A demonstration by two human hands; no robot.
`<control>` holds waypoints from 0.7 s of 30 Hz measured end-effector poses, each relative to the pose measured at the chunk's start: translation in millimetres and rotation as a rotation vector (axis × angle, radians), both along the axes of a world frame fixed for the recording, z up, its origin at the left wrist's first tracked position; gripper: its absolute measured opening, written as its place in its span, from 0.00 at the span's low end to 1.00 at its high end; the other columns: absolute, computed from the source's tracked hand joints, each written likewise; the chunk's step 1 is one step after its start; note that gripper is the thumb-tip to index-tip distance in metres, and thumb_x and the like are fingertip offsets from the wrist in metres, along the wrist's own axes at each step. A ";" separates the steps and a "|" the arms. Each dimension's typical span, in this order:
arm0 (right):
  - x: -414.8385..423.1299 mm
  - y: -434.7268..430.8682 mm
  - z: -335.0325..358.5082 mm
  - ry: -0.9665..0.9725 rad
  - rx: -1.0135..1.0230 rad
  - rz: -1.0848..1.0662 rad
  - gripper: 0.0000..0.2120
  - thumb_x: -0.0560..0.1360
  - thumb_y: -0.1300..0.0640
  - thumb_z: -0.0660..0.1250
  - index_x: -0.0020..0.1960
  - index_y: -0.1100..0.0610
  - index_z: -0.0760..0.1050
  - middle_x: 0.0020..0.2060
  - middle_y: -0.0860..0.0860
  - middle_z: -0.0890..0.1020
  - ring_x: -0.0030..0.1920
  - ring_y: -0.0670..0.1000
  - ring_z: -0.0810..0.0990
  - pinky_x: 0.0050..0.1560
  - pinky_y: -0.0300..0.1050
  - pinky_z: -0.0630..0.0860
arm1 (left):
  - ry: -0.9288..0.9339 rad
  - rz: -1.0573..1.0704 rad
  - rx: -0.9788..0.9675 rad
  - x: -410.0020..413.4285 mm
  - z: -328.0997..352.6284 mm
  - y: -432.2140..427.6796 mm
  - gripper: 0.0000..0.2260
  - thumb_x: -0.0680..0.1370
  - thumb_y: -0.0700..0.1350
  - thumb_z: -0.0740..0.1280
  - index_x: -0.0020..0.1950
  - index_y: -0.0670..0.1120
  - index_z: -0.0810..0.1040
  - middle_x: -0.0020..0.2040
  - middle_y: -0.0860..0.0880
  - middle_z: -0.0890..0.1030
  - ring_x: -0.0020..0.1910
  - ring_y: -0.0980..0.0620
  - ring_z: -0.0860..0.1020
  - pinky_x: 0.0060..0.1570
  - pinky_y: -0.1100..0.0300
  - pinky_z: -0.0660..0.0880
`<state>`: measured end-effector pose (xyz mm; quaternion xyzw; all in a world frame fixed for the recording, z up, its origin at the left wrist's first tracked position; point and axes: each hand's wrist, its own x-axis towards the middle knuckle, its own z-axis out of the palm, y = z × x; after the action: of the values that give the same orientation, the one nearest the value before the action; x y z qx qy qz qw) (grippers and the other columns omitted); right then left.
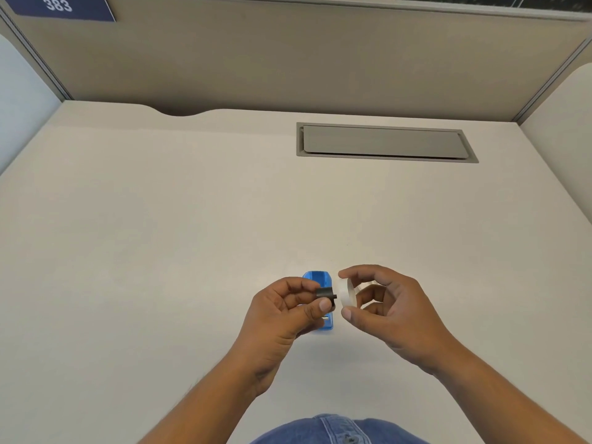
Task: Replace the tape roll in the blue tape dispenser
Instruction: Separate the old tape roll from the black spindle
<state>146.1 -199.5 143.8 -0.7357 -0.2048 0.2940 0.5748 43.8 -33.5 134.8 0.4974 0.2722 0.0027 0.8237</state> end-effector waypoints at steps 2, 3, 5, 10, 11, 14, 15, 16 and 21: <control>1.4 1.5 -1.2 0.000 -0.003 0.006 0.20 0.68 0.67 0.77 0.53 0.46 0.82 0.44 0.41 0.82 0.34 0.46 0.78 0.36 0.38 0.77 | -0.004 -0.011 0.016 1.6 -1.1 0.4 0.18 0.63 0.46 0.79 0.51 0.46 0.83 0.49 0.42 0.87 0.49 0.46 0.85 0.42 0.62 0.79; 1.8 2.0 -1.8 -0.002 -0.003 0.012 0.20 0.68 0.67 0.77 0.53 0.46 0.82 0.44 0.40 0.82 0.34 0.45 0.78 0.36 0.38 0.77 | -0.005 -0.017 0.025 2.7 -1.9 0.5 0.19 0.63 0.46 0.79 0.52 0.46 0.83 0.50 0.42 0.87 0.50 0.45 0.85 0.43 0.62 0.79; 2.4 3.1 -2.7 -0.002 0.003 0.023 0.20 0.68 0.67 0.77 0.53 0.46 0.82 0.43 0.40 0.82 0.34 0.45 0.77 0.36 0.37 0.77 | -0.003 -0.028 0.039 4.6 -3.3 0.2 0.19 0.63 0.45 0.79 0.53 0.46 0.83 0.50 0.42 0.87 0.50 0.44 0.85 0.44 0.60 0.80; 3.5 6.6 -3.3 -0.031 -0.020 0.023 0.18 0.68 0.62 0.79 0.53 0.45 0.81 0.46 0.40 0.81 0.36 0.44 0.79 0.37 0.38 0.78 | -0.012 -0.054 0.060 7.6 -4.9 -1.3 0.13 0.65 0.42 0.79 0.48 0.48 0.84 0.50 0.42 0.86 0.47 0.45 0.85 0.47 0.57 0.80; 3.7 6.9 -3.6 -0.031 -0.022 0.021 0.18 0.68 0.60 0.79 0.53 0.45 0.81 0.46 0.40 0.81 0.37 0.44 0.79 0.37 0.38 0.79 | -0.015 -0.060 0.068 8.1 -5.6 -1.3 0.12 0.66 0.41 0.79 0.48 0.48 0.84 0.50 0.43 0.86 0.47 0.45 0.85 0.48 0.56 0.79; 3.4 6.7 -5.0 -0.037 -0.016 0.034 0.17 0.67 0.55 0.79 0.54 0.44 0.82 0.49 0.41 0.81 0.38 0.44 0.79 0.38 0.39 0.79 | -0.017 -0.086 0.108 9.1 -6.9 -1.4 0.11 0.71 0.36 0.77 0.49 0.48 0.82 0.51 0.45 0.85 0.45 0.43 0.85 0.46 0.58 0.79; 3.1 6.3 -5.1 -0.046 -0.013 0.040 0.17 0.67 0.53 0.79 0.55 0.43 0.82 0.49 0.42 0.81 0.39 0.44 0.79 0.38 0.38 0.78 | -0.017 -0.092 0.123 9.4 -6.6 -1.4 0.12 0.71 0.36 0.76 0.50 0.49 0.82 0.52 0.46 0.85 0.45 0.42 0.85 0.45 0.58 0.80; 2.9 5.7 -5.0 -0.056 -0.015 0.047 0.18 0.67 0.51 0.78 0.55 0.42 0.81 0.50 0.42 0.81 0.39 0.44 0.79 0.38 0.38 0.78 | -0.020 -0.099 0.134 9.7 -5.8 -1.2 0.14 0.71 0.36 0.77 0.52 0.50 0.82 0.52 0.47 0.85 0.46 0.43 0.85 0.45 0.59 0.80; 2.7 2.4 -6.1 -0.105 -0.053 0.044 0.21 0.70 0.56 0.77 0.59 0.39 0.80 0.52 0.40 0.83 0.42 0.47 0.82 0.41 0.39 0.80 | -0.032 -0.188 0.198 11.0 -2.9 -1.2 0.22 0.73 0.40 0.75 0.62 0.61 0.79 0.60 0.52 0.81 0.51 0.47 0.85 0.42 0.70 0.78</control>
<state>148.8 -197.1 137.8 -0.7604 -0.2429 0.2729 0.5370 54.8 -34.7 131.8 0.5993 0.2098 -0.0398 0.7715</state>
